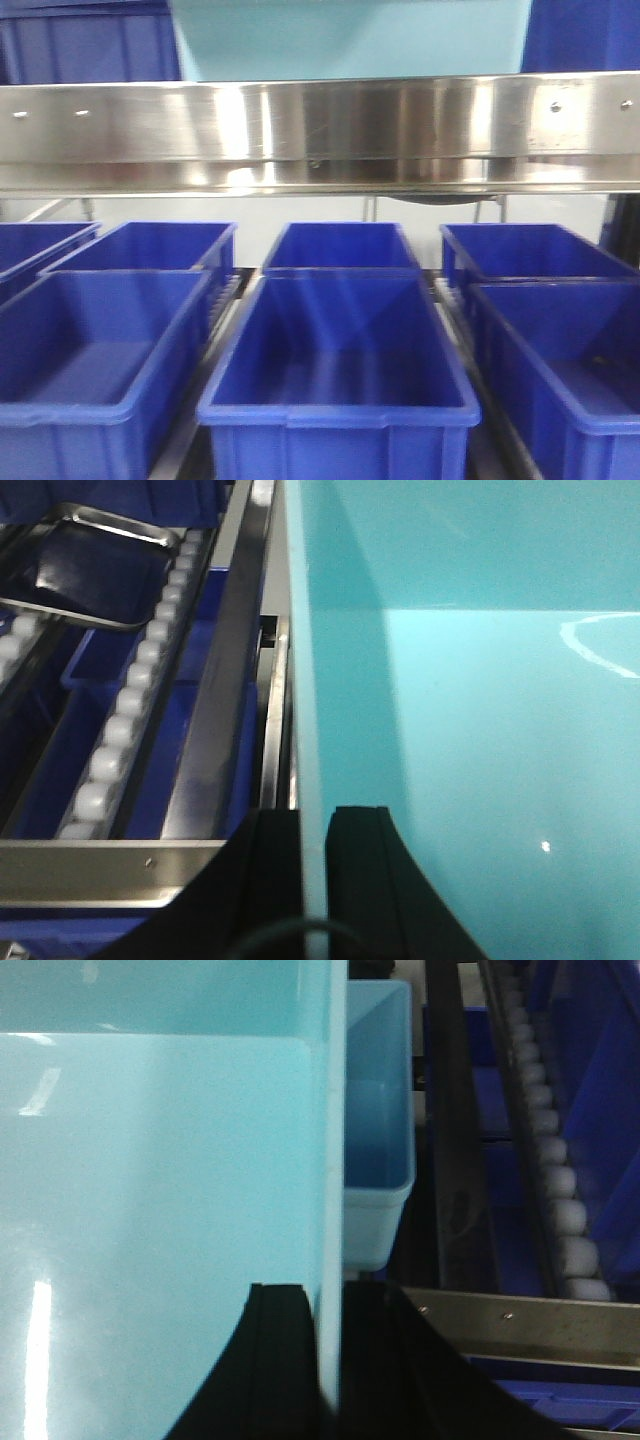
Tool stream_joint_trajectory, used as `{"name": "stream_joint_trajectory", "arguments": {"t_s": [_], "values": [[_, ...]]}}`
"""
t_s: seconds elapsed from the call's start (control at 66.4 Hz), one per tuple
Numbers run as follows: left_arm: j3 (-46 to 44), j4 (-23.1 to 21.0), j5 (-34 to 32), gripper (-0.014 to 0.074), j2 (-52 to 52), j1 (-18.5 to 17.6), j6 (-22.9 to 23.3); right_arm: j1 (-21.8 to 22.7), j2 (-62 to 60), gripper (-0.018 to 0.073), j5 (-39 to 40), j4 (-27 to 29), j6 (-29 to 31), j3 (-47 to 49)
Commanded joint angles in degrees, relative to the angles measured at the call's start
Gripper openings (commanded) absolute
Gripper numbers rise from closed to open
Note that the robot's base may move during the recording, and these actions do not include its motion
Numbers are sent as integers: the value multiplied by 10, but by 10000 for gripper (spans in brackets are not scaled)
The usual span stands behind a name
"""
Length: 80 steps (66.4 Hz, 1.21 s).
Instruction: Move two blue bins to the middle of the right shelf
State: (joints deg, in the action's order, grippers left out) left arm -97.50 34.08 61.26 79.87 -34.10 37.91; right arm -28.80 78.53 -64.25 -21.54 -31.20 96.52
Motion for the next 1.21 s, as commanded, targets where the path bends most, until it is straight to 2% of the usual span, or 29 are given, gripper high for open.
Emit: {"name": "stream_joint_trajectory", "arguments": {"t_s": [0.0,1.19], "values": [[-7,9,-28,-111,-7,-5,-2,0,-4,-153,18,-13,2,8],[-7,9,-28,-111,-7,-5,-2,0,-4,-153,18,-13,2,8]]}}
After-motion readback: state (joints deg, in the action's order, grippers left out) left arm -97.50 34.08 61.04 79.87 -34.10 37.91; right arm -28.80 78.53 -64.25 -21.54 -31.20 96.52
